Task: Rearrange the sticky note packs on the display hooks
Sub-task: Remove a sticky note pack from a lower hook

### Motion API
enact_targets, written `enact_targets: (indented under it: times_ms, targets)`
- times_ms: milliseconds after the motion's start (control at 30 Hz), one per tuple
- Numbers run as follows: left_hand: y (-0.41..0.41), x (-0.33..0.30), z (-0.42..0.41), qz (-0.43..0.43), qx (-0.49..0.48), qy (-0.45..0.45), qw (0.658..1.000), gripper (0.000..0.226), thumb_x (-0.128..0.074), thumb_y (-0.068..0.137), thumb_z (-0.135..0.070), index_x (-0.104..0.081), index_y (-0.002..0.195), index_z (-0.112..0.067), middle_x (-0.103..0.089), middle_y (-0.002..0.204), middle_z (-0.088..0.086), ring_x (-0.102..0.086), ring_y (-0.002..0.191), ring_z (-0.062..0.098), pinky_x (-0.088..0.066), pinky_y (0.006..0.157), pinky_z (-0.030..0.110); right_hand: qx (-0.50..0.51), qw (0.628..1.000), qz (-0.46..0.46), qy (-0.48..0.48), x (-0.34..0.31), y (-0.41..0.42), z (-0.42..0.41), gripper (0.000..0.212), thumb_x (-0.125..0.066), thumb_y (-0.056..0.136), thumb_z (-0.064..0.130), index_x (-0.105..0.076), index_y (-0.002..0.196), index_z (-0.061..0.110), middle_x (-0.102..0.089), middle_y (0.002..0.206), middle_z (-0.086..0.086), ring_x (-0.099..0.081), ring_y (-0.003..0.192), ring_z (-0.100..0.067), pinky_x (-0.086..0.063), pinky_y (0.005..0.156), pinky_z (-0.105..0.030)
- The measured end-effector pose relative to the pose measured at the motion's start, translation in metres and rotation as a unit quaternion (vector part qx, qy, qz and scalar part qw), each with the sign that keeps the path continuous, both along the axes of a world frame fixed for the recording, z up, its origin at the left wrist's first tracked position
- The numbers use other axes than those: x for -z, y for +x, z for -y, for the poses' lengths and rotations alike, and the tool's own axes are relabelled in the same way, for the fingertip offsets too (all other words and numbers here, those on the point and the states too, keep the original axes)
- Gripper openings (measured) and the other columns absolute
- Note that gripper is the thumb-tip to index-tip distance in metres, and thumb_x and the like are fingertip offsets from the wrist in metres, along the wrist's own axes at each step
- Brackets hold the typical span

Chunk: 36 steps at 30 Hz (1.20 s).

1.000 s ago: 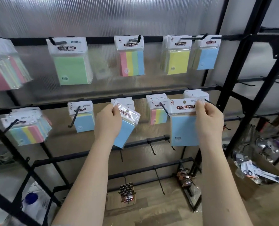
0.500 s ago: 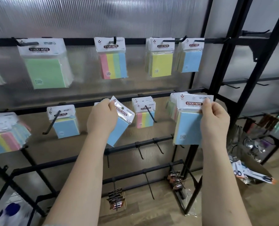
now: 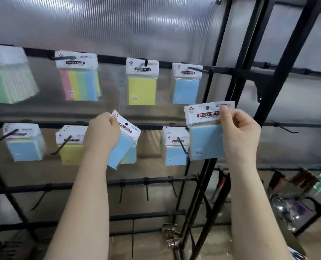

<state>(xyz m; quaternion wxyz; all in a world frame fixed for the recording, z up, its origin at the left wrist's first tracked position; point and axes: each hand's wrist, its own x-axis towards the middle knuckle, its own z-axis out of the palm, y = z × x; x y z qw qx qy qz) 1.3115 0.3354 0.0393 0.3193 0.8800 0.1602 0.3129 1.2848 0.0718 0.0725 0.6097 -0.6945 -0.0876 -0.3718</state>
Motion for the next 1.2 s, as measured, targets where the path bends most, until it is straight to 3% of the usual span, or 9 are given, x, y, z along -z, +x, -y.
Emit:
enact_targets:
  times_ms: [200, 400, 667, 900, 1200]
  targets:
    - [0.003, 0.002, 0.043, -0.027, -0.016, 0.001, 1.0, 0.037, -0.032, 0.099, -0.024, -0.032, 0.063, -0.012, -0.042, 0.066, 0.003, -0.037, 0.059, 0.019, -0.022, 0.048, 0.031, -0.055, 0.998, 0.008, -0.016, -0.023, 0.024, 0.022, 0.031, -0.06, 0.092, 0.03, -0.062, 0.065, 0.014, -0.058, 0.06, 0.015, -0.045, 0.055, 0.007, -0.032, 0.052, -0.005]
    - [0.003, 0.001, 0.045, -0.029, -0.035, 0.011, 0.999, 0.038, -0.033, 0.099, -0.025, -0.031, 0.062, -0.014, -0.04, 0.065, 0.002, -0.036, 0.06, 0.02, -0.02, 0.048, 0.031, -0.101, 0.992, 0.019, 0.071, -0.039, 0.042, 0.011, 0.032, -0.063, 0.09, 0.03, -0.061, 0.059, 0.027, -0.06, 0.054, 0.02, -0.048, 0.055, 0.006, -0.036, 0.056, -0.01]
    - [0.013, -0.004, 0.03, -0.02, -0.023, 0.027, 0.999, 0.038, -0.033, 0.098, -0.027, -0.034, 0.064, -0.012, -0.044, 0.065, 0.003, -0.04, 0.058, 0.017, -0.024, 0.048, 0.031, -0.084, 0.99, 0.02, 0.113, -0.054, 0.065, -0.005, 0.031, -0.066, 0.088, 0.03, -0.06, 0.059, 0.021, -0.057, 0.058, 0.01, -0.044, 0.053, 0.003, -0.035, 0.053, -0.01]
    - [0.028, -0.002, 0.022, -0.033, -0.011, 0.008, 0.999, 0.035, -0.032, 0.096, -0.029, -0.037, 0.068, -0.009, -0.048, 0.069, 0.005, -0.044, 0.061, 0.02, -0.031, 0.051, 0.029, -0.044, 0.991, 0.018, 0.124, -0.058, 0.072, -0.009, 0.036, -0.065, 0.088, 0.03, -0.053, 0.055, 0.022, -0.049, 0.047, 0.018, -0.039, 0.047, 0.003, -0.03, 0.048, -0.008]
    - [0.039, -0.006, 0.022, -0.018, 0.017, 0.002, 1.0, 0.034, -0.033, 0.097, -0.027, -0.04, 0.069, -0.009, -0.051, 0.069, 0.003, -0.048, 0.063, 0.021, -0.032, 0.051, 0.03, -0.027, 0.994, 0.018, 0.101, -0.055, 0.087, -0.011, 0.033, -0.065, 0.086, 0.028, -0.056, 0.056, 0.019, -0.053, 0.054, 0.011, -0.04, 0.052, -0.002, -0.033, 0.05, -0.016]
